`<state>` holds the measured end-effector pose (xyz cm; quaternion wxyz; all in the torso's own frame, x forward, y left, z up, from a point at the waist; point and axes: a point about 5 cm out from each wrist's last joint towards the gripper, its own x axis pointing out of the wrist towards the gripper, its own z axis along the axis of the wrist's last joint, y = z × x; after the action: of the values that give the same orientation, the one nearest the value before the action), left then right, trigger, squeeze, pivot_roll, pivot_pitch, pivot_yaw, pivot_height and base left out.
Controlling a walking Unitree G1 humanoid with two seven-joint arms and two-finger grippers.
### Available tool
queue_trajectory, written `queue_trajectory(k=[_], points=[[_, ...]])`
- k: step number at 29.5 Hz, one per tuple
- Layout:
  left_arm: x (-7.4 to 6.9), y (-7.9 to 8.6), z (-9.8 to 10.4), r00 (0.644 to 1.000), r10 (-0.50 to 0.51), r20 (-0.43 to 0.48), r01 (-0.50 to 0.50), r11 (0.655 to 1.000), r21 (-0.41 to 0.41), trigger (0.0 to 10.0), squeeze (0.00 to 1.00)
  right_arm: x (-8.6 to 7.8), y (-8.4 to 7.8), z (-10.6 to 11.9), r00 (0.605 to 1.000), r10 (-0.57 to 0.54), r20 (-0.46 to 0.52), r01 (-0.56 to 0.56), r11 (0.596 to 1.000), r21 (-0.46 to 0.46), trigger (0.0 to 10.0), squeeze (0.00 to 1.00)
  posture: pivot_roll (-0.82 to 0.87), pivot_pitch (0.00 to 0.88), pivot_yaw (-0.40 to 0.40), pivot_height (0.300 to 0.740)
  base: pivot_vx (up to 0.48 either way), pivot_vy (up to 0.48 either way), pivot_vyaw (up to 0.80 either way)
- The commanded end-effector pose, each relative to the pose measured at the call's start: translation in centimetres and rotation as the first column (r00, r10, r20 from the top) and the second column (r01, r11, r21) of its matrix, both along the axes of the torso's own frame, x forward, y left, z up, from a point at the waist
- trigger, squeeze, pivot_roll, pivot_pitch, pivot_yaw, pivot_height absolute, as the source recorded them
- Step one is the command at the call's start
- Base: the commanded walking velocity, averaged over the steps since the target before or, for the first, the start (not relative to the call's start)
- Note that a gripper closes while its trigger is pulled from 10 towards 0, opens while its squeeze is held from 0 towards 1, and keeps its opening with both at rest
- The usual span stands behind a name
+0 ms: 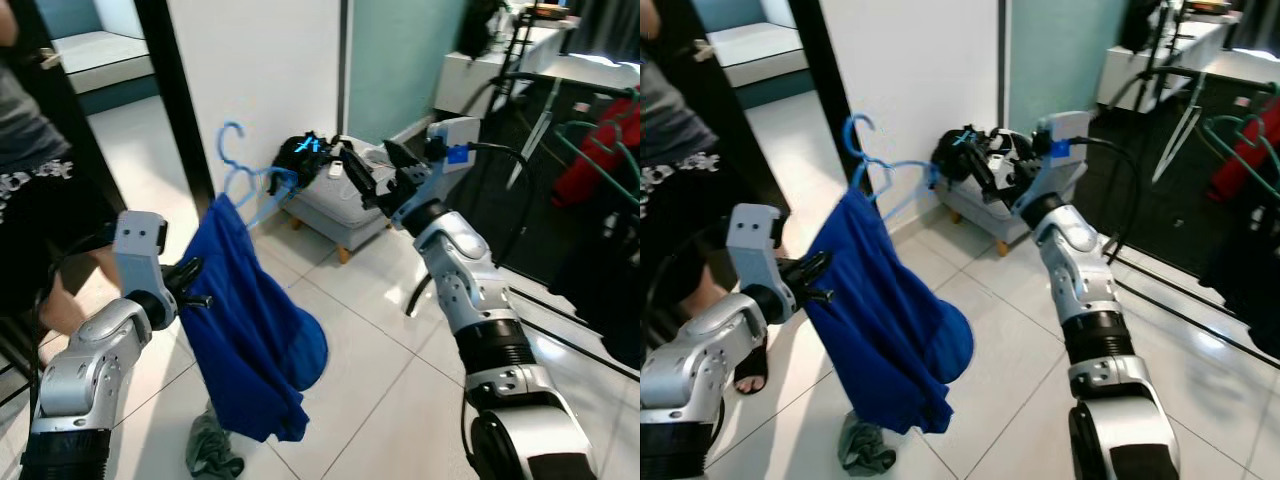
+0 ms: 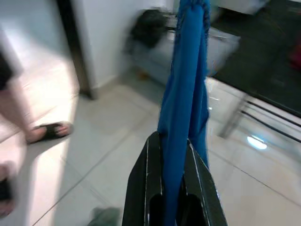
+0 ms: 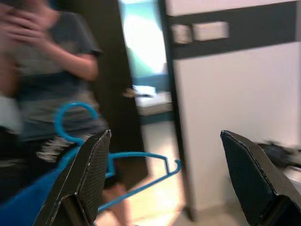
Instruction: Hang hanger
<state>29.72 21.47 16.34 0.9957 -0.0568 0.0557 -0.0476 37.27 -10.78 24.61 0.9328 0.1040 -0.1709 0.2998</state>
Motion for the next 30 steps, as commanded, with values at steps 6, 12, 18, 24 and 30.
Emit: queue_trajectory(k=[6,12,18,24,30], points=[[-1.8,1.4,-0.5,0.964,0.261,0.056,-0.263,0.964,0.027,10.0,0.0,-0.6,2.6,2.6,0.983,0.101,0.15,-0.106,0.994,0.02,10.0,0.0,0.14,0.0,0.021,0.74,0.0,0.0,0.77],[-2.2,1.1,-0.6,0.961,0.273,0.051,-0.275,0.961,0.041,10.0,0.0,-1.0,2.6,3.5,0.974,0.089,0.209,-0.096,0.995,0.021,10.0,0.0,0.13,0.0,0.021,0.74,0.0,0.0,0.77],[-2.5,0.3,-0.9,0.967,0.254,0.036,-0.255,0.966,0.035,10.0,0.0,-1.6,2.4,4.9,0.958,0.034,0.283,-0.047,0.998,0.042,10.0,0.0,0.12,0.0,0.02,0.74,0.0,0.0,0.77],[-2.6,-0.2,-0.9,0.967,0.253,0.038,-0.254,0.966,0.034,10.0,0.0,-1.6,2.1,6.0,0.94,-0.028,0.341,0.015,0.999,0.038,10.0,0.0,0.11,0.0,0.02,0.74,0.0,0.0,0.77],[-2.6,-0.3,-1.0,0.964,0.264,0.032,-0.265,0.963,0.036,10.0,0.0,-1.6,2.1,6.9,0.91,-0.091,0.405,0.097,0.995,0.006,10.0,0.0,0.12,0.0,0.02,0.74,0.0,0.0,0.77]])
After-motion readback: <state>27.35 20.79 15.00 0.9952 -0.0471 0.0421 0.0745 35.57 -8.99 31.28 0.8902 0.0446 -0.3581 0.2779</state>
